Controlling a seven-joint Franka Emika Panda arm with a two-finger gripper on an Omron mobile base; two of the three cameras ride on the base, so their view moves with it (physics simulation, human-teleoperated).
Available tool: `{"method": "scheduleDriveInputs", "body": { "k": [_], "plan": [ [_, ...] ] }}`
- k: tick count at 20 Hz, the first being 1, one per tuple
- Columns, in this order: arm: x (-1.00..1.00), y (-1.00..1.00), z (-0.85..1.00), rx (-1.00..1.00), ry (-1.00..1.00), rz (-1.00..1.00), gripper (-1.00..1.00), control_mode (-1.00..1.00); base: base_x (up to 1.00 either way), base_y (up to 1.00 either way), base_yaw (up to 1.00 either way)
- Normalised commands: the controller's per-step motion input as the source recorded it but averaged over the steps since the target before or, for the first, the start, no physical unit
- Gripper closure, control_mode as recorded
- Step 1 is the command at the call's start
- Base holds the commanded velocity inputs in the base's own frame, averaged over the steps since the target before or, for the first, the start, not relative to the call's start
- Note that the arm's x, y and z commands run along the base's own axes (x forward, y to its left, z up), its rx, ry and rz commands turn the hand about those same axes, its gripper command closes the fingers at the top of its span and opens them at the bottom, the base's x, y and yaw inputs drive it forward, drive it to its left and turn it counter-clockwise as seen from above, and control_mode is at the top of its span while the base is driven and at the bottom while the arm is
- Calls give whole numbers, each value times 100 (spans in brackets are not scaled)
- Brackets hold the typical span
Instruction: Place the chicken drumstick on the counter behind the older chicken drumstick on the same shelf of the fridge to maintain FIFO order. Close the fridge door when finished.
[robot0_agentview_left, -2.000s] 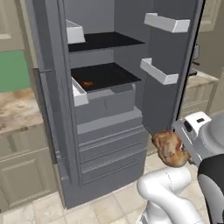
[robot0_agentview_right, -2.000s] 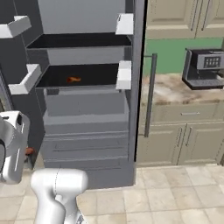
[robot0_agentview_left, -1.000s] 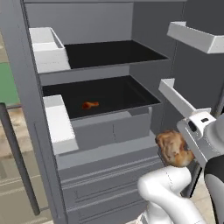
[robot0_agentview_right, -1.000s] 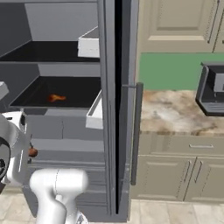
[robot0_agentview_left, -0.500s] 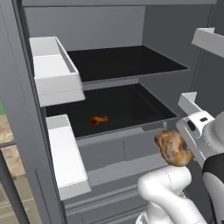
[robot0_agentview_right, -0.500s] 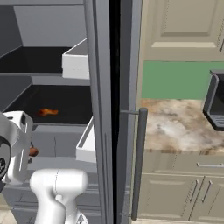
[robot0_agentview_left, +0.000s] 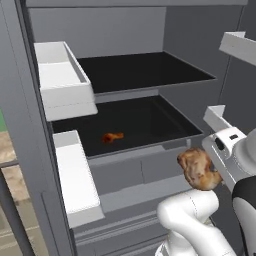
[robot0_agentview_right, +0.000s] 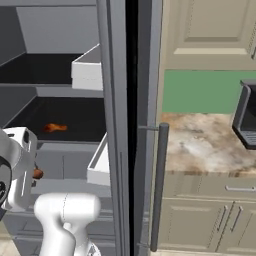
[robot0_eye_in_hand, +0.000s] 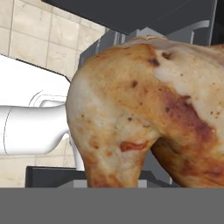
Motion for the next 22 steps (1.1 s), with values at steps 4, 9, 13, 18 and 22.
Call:
{"method": "scheduleDriveInputs", "body": {
  "k": [4, 9, 13, 18, 22],
  "plan": [
    [0, 0, 0, 0, 0, 0, 100, 100, 0, 24, 21],
    [0, 0, 0, 0, 0, 0, 100, 100, 15, 23, 27],
    [6, 2, -12, 0, 0, 6, 100, -100, 25, 11, 11],
    [69, 3, -18, -1, 0, 0, 100, -100, 0, 0, 0],
    [100, 0, -20, 0, -4, -1, 100, -100, 0, 0, 0]
  ]
}}
